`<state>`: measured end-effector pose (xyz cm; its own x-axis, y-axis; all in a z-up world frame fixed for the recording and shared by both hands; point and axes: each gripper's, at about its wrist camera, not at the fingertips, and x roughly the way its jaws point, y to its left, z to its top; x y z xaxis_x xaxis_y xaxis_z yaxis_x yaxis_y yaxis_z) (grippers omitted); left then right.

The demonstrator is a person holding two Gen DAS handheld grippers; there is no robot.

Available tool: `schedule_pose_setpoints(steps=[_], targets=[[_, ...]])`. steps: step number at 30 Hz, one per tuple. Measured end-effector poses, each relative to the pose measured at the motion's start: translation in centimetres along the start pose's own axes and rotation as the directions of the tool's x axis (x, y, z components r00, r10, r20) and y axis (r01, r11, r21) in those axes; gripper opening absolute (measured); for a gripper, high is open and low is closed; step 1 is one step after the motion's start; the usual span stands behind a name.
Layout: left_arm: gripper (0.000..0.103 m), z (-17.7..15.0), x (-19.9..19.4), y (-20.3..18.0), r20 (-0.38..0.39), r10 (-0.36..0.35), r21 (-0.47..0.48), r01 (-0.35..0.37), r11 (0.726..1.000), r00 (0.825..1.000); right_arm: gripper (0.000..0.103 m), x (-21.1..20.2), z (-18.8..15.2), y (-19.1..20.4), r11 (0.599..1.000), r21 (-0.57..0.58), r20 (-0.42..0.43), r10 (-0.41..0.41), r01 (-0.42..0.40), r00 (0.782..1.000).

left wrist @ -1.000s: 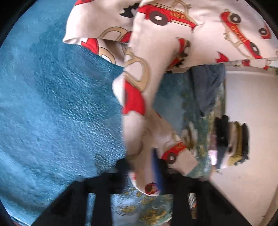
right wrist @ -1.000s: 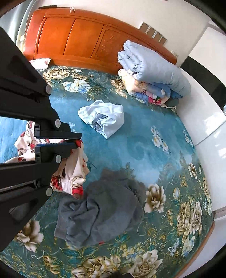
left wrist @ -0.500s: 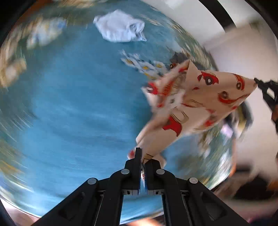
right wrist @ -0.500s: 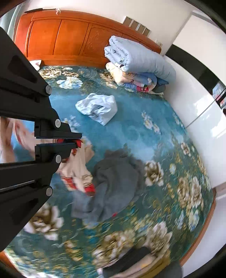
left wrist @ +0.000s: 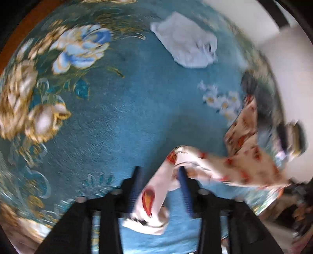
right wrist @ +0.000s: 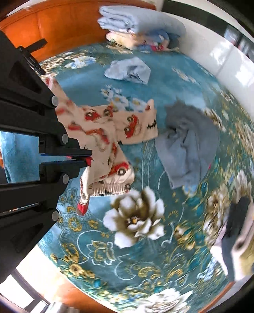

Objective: Fold clothes

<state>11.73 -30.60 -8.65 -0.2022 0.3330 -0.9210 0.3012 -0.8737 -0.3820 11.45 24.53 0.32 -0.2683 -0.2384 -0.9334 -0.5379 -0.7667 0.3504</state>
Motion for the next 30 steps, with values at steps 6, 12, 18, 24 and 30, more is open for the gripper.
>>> schedule_pose_setpoints(steps=[6,12,18,24,30], targets=[[0.062,-8.7,2.0,4.8,0.014,-0.024,-0.280,0.027,0.960,1.000,0.003,-0.1,1.4,-0.7,1.000,-0.008,0.023,-0.003,0.003,1.000],[0.060,-16.4,6.6,5.5,-0.001,-0.092,-0.480,0.080,0.873,0.996,0.003,1.4,2.1,-0.9,1.000,-0.014,-0.011,-0.024,0.024,1.000],[0.036,-17.6,9.3,5.8,0.023,-0.090,-0.627,0.084,0.775,0.996,0.003,2.2,2.6,-0.9,0.999,-0.038,-0.037,-0.037,0.036,0.999],[0.010,-17.5,7.9,6.5,0.063,-0.012,-0.649,0.050,0.759,0.998,0.003,2.2,3.3,-1.1,0.999,-0.026,-0.033,-0.034,0.034,0.999],[0.009,-14.4,0.2,9.9,0.116,0.070,-0.506,-0.002,0.862,0.991,0.003,0.9,2.6,-1.2,1.000,-0.030,-0.016,0.009,-0.009,1.000]])
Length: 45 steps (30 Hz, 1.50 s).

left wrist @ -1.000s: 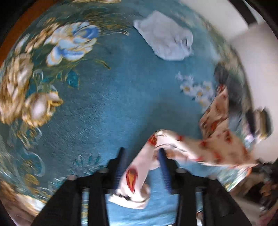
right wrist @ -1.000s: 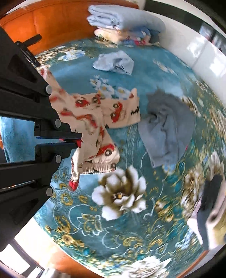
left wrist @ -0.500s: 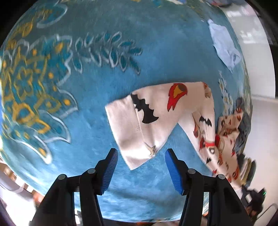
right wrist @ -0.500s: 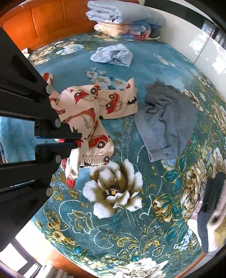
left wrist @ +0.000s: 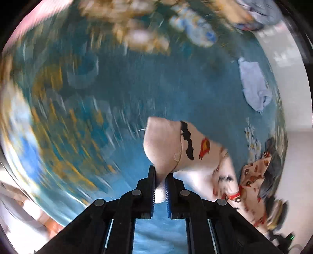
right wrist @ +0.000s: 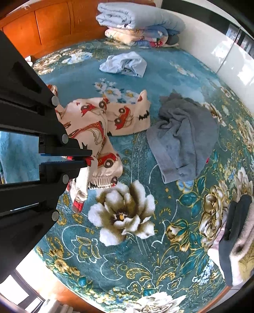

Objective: Fold clothes

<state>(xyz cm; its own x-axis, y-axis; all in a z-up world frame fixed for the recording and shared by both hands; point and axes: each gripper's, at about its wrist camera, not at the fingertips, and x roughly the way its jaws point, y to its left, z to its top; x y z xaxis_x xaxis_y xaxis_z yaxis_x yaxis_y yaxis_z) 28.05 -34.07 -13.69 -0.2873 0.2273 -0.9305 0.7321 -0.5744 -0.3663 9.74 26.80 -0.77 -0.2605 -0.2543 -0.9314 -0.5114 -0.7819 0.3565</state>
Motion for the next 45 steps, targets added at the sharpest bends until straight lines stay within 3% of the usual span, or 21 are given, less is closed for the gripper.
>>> schedule_pose_setpoints(steps=[3,6,8,10,12,13,18,23,26,27,28,29,33,37,41,43,45], targets=[[0.010,3.9,-0.8,1.9,-0.024,0.109,0.077,-0.107,0.991,0.994,0.003,0.3,-1.2,-0.3,1.000,0.000,-0.014,0.005,-0.005,1.000],[0.014,6.7,2.0,3.9,-0.093,0.170,0.097,-0.161,0.982,0.981,0.003,2.2,-2.8,-1.5,0.998,0.057,-0.047,-0.015,0.018,0.999],[0.014,7.3,3.4,4.6,-0.128,0.171,0.077,-0.162,0.984,0.977,0.003,3.5,-3.7,-2.0,0.996,0.087,-0.062,-0.024,0.030,0.998],[0.023,7.2,4.1,5.0,-0.143,0.156,0.062,-0.148,0.987,0.977,0.003,4.3,-4.5,-1.8,0.995,0.082,-0.074,-0.045,0.051,0.996],[0.058,6.3,3.9,5.6,-0.124,0.150,0.039,-0.147,0.988,0.981,0.003,4.6,-4.9,-1.8,0.995,0.076,-0.080,-0.057,0.063,0.995],[0.062,5.8,3.8,6.1,-0.113,0.146,0.023,-0.145,0.989,0.983,0.003,4.7,-5.2,-1.7,0.995,0.074,-0.084,-0.063,0.069,0.995],[0.063,2.0,3.3,11.1,-0.069,0.048,-0.185,-0.060,0.981,0.996,0.003,4.9,-5.9,-2.6,0.990,0.105,-0.085,-0.088,0.097,0.993],[0.063,0.9,3.9,14.0,0.001,-0.070,-0.300,0.067,0.952,0.998,0.003,5.3,-6.2,-2.6,0.988,0.111,-0.087,-0.098,0.108,0.991],[0.060,1.4,4.9,15.0,0.030,-0.075,-0.340,0.081,0.937,0.997,0.003,5.5,-6.3,-2.3,0.988,0.108,-0.079,-0.104,0.112,0.991],[0.052,1.4,5.4,14.6,0.035,-0.064,-0.339,0.072,0.938,0.997,0.003,5.6,-6.3,-2.3,0.988,0.110,-0.076,-0.105,0.113,0.992],[0.039,1.3,5.9,14.2,0.040,-0.053,-0.339,0.064,0.939,0.998,0.003,5.6,-6.3,-2.3,0.987,0.115,-0.072,-0.105,0.113,0.992],[0.004,1.2,6.4,13.8,0.045,-0.042,-0.338,0.055,0.939,0.998,0.003,5.5,-6.3,-2.2,0.987,0.118,-0.070,-0.104,0.111,0.992],[0.005,2.0,6.5,10.1,0.043,0.038,-0.263,-0.025,0.965,0.998,0.003,5.2,-6.4,-2.0,0.987,0.115,-0.065,-0.105,0.111,0.992],[0.005,3.7,3.3,7.4,0.104,-0.023,-0.196,0.043,0.980,0.994,0.003,3.4,-5.7,-1.9,0.987,0.148,-0.025,-0.063,0.066,0.998],[0.005,7.5,0.0,2.7,0.165,-0.100,-0.069,0.112,0.991,0.981,0.002,-0.8,-3.3,-0.2,0.993,0.119,0.091,0.000,-0.010,0.996],[0.005,10.5,0.2,0.2,0.171,-0.111,-0.022,0.117,0.993,0.979,0.002,-3.4,-2.3,1.0,0.998,0.057,0.155,0.032,-0.041,0.987],[0.005,9.4,-0.5,1.1,0.161,-0.088,-0.006,0.090,0.996,0.983,0.002,-4.7,-1.9,1.2,0.999,0.021,0.181,0.040,-0.045,0.983]])
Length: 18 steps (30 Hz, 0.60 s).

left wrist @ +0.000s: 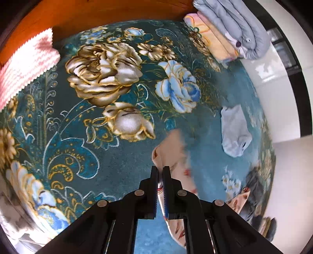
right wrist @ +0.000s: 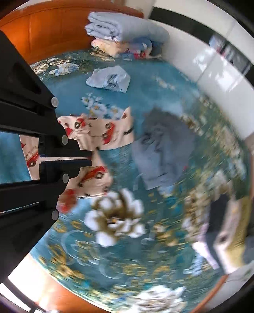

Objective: Fold clothes

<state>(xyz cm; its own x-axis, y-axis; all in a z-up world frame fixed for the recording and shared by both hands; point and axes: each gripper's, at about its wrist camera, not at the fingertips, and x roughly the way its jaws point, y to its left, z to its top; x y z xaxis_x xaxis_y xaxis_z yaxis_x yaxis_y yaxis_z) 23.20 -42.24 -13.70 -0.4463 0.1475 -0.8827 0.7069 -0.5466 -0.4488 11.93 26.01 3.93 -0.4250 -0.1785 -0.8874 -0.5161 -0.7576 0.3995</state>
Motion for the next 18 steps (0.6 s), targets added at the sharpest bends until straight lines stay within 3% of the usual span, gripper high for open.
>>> schedule_pose_setpoints(steps=[2,7,8,10,11,15,18], targets=[[0.005,-2.0,-1.3,2.1,-0.015,0.032,0.008,-0.032,0.999,0.999,0.002,0.6,-0.6,-1.2,1.000,0.023,-0.024,0.015,-0.015,1.000],[0.005,-3.0,2.0,5.5,-0.077,0.098,-0.059,-0.102,0.993,0.992,0.004,5.2,-4.9,-6.2,0.991,0.125,-0.096,-0.038,0.050,0.995],[0.005,-2.9,2.2,5.6,-0.079,0.102,-0.057,-0.106,0.993,0.992,0.007,6.3,-5.9,-7.4,0.985,0.156,-0.112,-0.049,0.066,0.993],[0.005,-2.8,2.5,5.9,-0.081,0.109,-0.050,-0.113,0.992,0.991,0.035,7.5,-7.4,-9.6,0.972,0.222,-0.127,-0.053,0.080,0.990],[0.005,-2.7,2.5,5.8,-0.079,0.110,-0.046,-0.114,0.992,0.991,0.040,7.7,-8.0,-10.5,0.964,0.256,-0.124,-0.044,0.075,0.991],[0.005,-2.8,3.0,6.0,-0.076,0.123,-0.036,-0.126,0.991,0.990,0.052,7.8,-10.0,-12.7,0.930,0.367,-0.102,0.040,0.000,0.994],[0.005,-3.2,3.2,5.9,-0.079,0.126,-0.046,-0.130,0.990,0.989,0.052,8.9,-10.8,-13.0,0.910,0.412,-0.113,0.089,-0.035,0.990]])
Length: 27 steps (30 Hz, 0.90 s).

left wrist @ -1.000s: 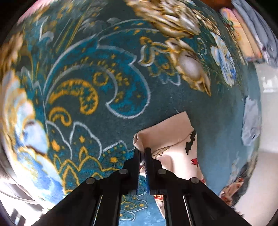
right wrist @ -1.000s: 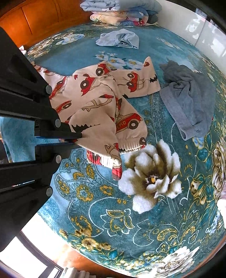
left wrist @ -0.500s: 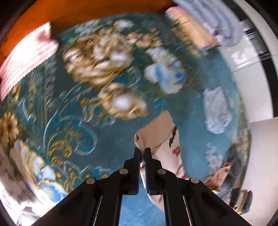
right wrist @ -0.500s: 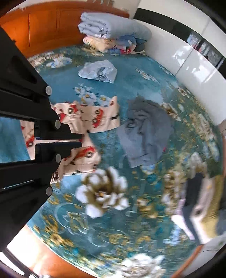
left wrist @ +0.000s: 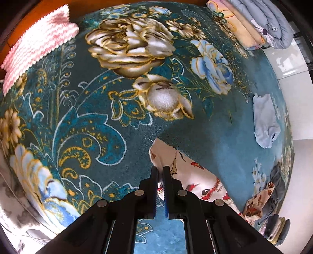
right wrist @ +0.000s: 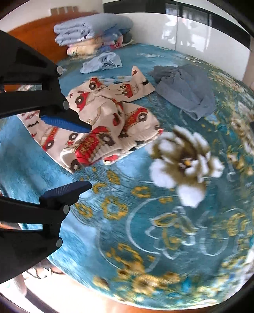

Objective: Fold clothes

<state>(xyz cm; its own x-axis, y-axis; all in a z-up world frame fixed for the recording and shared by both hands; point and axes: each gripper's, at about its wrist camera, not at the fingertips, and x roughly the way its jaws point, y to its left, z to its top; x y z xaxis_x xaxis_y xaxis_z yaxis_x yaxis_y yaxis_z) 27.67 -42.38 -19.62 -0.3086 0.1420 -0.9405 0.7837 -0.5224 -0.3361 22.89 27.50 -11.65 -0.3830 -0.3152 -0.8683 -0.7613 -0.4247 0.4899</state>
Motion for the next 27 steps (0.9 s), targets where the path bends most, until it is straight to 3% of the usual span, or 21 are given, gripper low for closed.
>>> schedule_pose_setpoints(steps=[4,5,6,8,9,13,16,18,21,23,25,27], targets=[[0.005,-0.6,-1.9,-1.3,0.000,0.007,-0.013,-0.007,1.000,1.000,0.050,2.0,0.2,0.4,0.999,0.050,-0.023,0.006,-0.005,1.000],[0.005,-0.8,-2.2,-1.5,0.001,0.006,-0.013,-0.006,1.000,1.000,0.044,2.3,0.4,0.7,0.998,0.056,-0.024,0.003,-0.002,1.000],[0.005,-0.9,-2.5,-1.7,0.005,0.007,-0.009,-0.007,1.000,1.000,0.029,2.5,0.6,1.0,0.998,0.061,-0.022,0.000,0.001,1.000],[0.005,-0.8,-3.3,-2.3,0.021,0.011,0.007,-0.011,1.000,1.000,0.020,2.3,1.2,1.8,0.999,0.050,-0.017,-0.011,0.012,1.000],[0.005,-0.6,-3.9,-2.8,0.036,0.006,0.011,-0.007,1.000,0.999,0.009,1.9,1.5,2.5,1.000,0.027,-0.012,-0.014,0.015,1.000],[0.005,0.0,-7.0,-4.4,0.102,-0.038,0.042,0.034,0.999,0.994,0.009,-1.8,3.4,6.2,0.995,-0.098,0.046,0.028,-0.023,0.999],[0.005,-0.6,-9.3,-4.8,0.164,-0.041,0.128,0.020,0.992,0.986,0.009,-7.0,4.2,9.3,0.970,-0.227,0.121,0.118,-0.088,0.986],[0.005,-1.1,-8.9,-4.0,0.163,-0.025,0.144,0.002,0.990,0.986,0.009,-10.0,4.1,10.3,0.950,-0.306,0.182,0.128,-0.067,0.975],[0.006,-2.4,-5.4,-1.4,0.123,0.039,0.156,-0.058,0.986,0.992,0.009,-10.4,3.9,8.3,0.927,-0.364,0.239,0.002,0.088,0.971],[0.006,-3.0,-2.6,-0.1,0.087,0.098,0.167,-0.111,0.980,0.991,0.009,-7.3,4.0,5.4,0.923,-0.335,0.201,-0.123,0.186,0.972],[0.005,-3.7,0.6,1.2,0.042,0.169,0.157,-0.173,0.972,0.985,0.008,-3.5,4.0,2.1,0.912,-0.294,0.148,-0.251,0.285,0.957],[0.005,-3.9,1.7,1.6,0.025,0.188,0.151,-0.190,0.970,0.982,0.008,-2.0,3.9,0.0,0.909,-0.266,0.129,-0.296,0.320,0.946]])
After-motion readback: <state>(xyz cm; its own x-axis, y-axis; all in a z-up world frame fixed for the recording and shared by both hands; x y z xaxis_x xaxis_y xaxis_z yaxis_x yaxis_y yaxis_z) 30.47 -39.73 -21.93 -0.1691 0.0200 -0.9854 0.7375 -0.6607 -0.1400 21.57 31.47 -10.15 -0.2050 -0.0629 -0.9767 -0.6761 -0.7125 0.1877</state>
